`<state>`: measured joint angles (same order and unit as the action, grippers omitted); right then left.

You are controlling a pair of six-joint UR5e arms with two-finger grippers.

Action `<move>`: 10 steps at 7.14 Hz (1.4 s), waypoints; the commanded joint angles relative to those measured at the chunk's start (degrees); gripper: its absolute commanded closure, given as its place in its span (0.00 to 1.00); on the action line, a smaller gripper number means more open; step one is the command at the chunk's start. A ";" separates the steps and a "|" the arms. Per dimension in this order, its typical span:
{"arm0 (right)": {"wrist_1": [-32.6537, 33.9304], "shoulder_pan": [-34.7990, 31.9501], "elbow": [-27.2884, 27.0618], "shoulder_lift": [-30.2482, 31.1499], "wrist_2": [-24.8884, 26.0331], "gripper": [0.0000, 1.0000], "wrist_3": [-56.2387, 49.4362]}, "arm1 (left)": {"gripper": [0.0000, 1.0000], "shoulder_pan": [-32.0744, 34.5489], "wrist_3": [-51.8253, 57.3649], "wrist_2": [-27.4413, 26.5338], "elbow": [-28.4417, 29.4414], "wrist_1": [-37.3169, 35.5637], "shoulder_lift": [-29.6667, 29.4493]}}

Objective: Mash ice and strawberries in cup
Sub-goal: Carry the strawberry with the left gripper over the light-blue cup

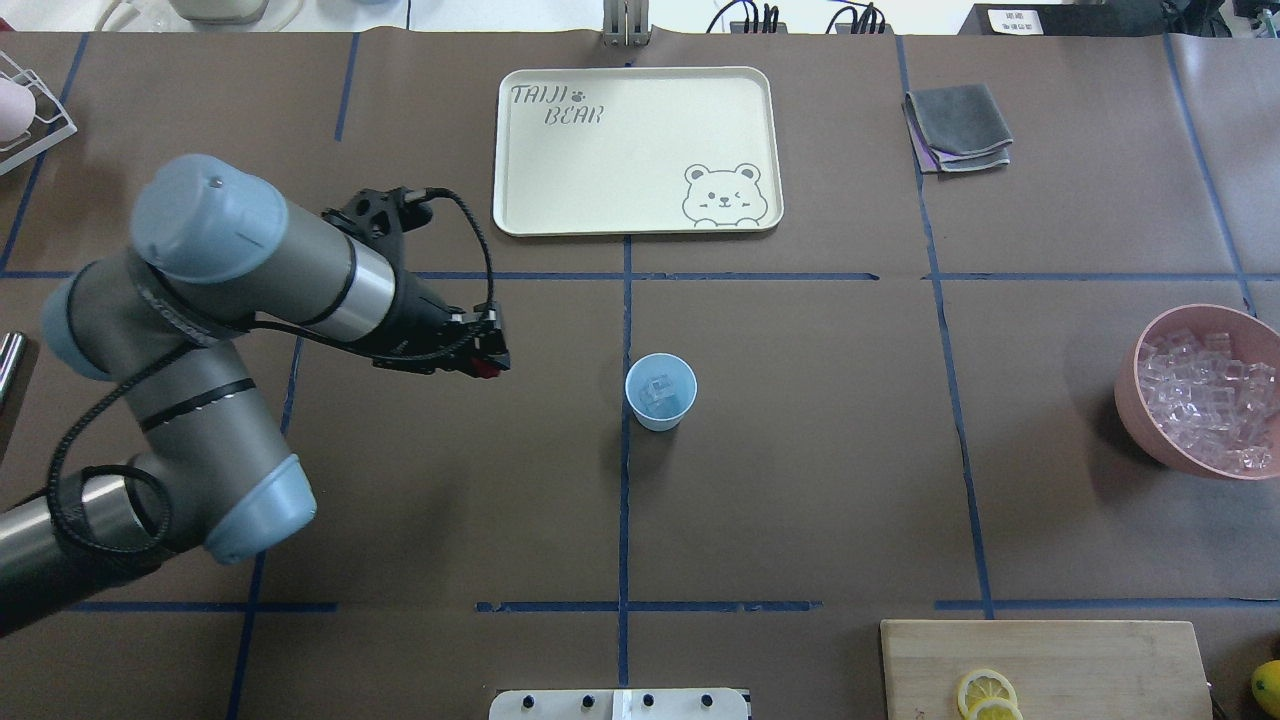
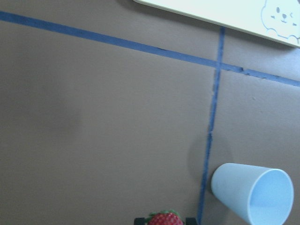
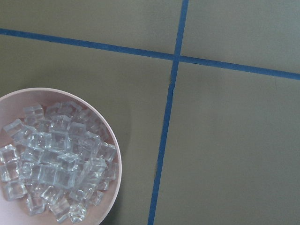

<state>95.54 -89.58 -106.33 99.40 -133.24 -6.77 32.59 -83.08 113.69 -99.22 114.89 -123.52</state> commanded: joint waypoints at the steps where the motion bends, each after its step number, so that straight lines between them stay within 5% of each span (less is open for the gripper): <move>1: -0.01 0.02 -0.01 0.00 -0.09 0.00 0.00 | 1.00 -1.74 -0.50 -3.74 6.73 0.34 -7.50; 9: -0.01 0.02 0.16 0.00 -0.71 0.00 0.00 | 0.82 -5.26 -0.59 -8.05 9.83 4.73 -8.85; 10: -0.01 0.02 0.16 0.00 -0.71 0.00 0.00 | 0.64 -5.26 -0.59 -8.05 9.74 4.73 -8.85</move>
<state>95.54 -89.56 -106.18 99.42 -133.94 -6.77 27.48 -83.67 105.65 -89.36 119.56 -132.40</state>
